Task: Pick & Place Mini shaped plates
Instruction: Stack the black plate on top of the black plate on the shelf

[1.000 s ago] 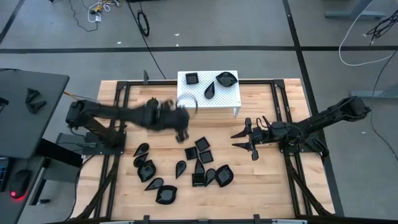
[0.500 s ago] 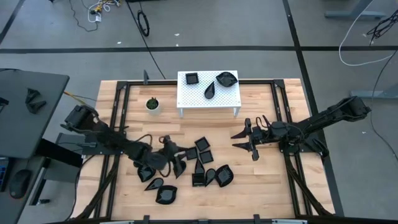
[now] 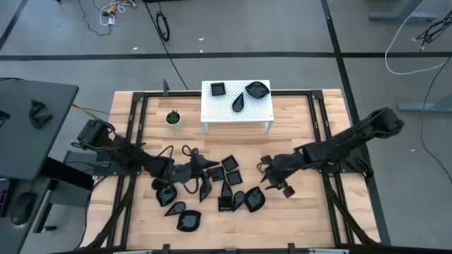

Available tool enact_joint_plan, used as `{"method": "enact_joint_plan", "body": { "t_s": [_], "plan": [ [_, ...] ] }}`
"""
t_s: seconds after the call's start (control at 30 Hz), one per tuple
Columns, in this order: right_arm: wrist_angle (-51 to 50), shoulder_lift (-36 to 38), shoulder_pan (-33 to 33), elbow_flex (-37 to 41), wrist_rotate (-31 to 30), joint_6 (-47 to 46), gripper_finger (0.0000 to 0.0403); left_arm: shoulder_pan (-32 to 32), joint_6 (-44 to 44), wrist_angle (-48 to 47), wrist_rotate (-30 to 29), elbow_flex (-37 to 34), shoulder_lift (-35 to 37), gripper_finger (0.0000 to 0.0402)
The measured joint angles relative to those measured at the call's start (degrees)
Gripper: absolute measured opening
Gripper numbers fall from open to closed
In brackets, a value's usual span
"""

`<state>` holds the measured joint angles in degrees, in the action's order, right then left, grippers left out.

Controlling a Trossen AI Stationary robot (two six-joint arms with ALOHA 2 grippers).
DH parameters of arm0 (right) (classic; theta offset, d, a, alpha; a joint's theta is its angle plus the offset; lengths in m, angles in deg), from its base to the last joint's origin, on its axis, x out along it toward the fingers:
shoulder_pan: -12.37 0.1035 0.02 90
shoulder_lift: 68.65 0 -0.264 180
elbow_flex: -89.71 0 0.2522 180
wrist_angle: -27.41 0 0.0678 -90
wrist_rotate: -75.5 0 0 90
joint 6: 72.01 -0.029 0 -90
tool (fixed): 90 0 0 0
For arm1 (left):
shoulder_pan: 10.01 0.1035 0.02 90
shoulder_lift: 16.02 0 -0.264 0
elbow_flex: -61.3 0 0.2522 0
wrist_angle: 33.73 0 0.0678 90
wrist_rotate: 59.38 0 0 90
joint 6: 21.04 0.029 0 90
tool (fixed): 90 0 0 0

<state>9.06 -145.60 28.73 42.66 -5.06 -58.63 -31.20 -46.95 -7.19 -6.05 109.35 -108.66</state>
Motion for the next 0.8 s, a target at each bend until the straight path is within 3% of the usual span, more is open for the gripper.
{"method": "enact_joint_plan", "body": {
  "t_s": [0.1,0.2,0.43,0.63,0.8],
  "plan": [
    [-4.4,-4.5,0.0,-4.7,-2.4,5.1,0.0151,-0.3,0.1,0.1,0.3,0.5,0.0,0.0103],
    [-4.9,-8.8,-0.6,-8.4,-2.5,4.6,0.0151,-0.3,0.1,-0.3,0.3,0.4,0.0,0.0103],
    [-6.7,-17.4,-4.5,-13.2,8.9,0.2,0.0151,-0.1,0.2,-0.2,-0.1,0.4,0.0,0.0103],
    [-5.1,-20.2,-6.4,-13.8,13.0,-2.8,0.0146,-0.1,0.2,-0.2,-0.1,0.4,0.0,0.0103],
    [-4.7,-20.1,-7.0,-13.9,13.8,-4.0,0.0118,-0.1,0.2,-0.5,-0.1,0.4,0.0,0.0103]
  ]
}}
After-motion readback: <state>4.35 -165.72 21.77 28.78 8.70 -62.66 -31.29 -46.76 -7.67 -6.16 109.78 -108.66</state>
